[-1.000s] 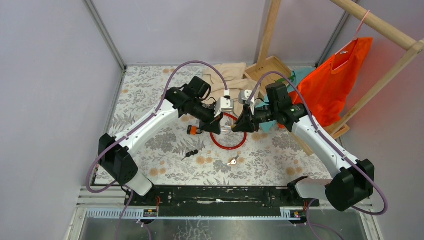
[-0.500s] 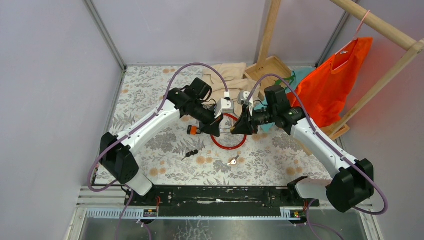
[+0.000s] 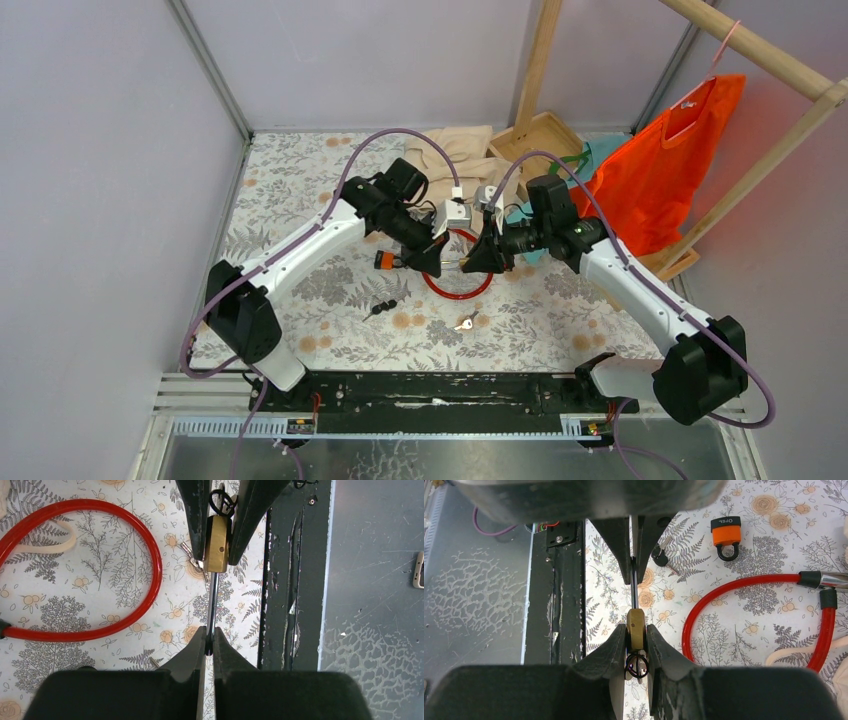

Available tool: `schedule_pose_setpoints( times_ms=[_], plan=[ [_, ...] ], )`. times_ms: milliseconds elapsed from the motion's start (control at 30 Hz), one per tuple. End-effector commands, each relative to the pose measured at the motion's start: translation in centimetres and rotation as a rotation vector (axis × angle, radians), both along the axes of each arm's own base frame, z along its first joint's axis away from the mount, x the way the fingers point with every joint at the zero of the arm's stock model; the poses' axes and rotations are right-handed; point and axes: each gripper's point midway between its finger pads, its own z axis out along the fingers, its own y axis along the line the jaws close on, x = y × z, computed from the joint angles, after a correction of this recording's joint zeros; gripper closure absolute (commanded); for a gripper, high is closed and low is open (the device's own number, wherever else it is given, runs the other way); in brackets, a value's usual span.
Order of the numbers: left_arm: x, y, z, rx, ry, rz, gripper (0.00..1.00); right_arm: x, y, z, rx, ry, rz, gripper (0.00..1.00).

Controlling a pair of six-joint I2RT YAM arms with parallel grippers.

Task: Lock with the key
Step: Place the lock at the center of the board.

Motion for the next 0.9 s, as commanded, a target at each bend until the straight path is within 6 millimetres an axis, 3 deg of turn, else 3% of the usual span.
schedule_pose_setpoints(
  times_ms=[0, 867],
  plan=[
    [0.0, -3.8, 3.3, -0.179, -0.042, -0.078, 1.00, -0.4, 2.0, 2.4, 0.090, -0.107, 0.074, 1.00],
    [-0.4, -4.0, 4.2, -0.239, -0.052, -0.067, 1.00, -0.3, 3.1, 4.7, 0.223, -0.077, 0.032, 1.00]
  ],
)
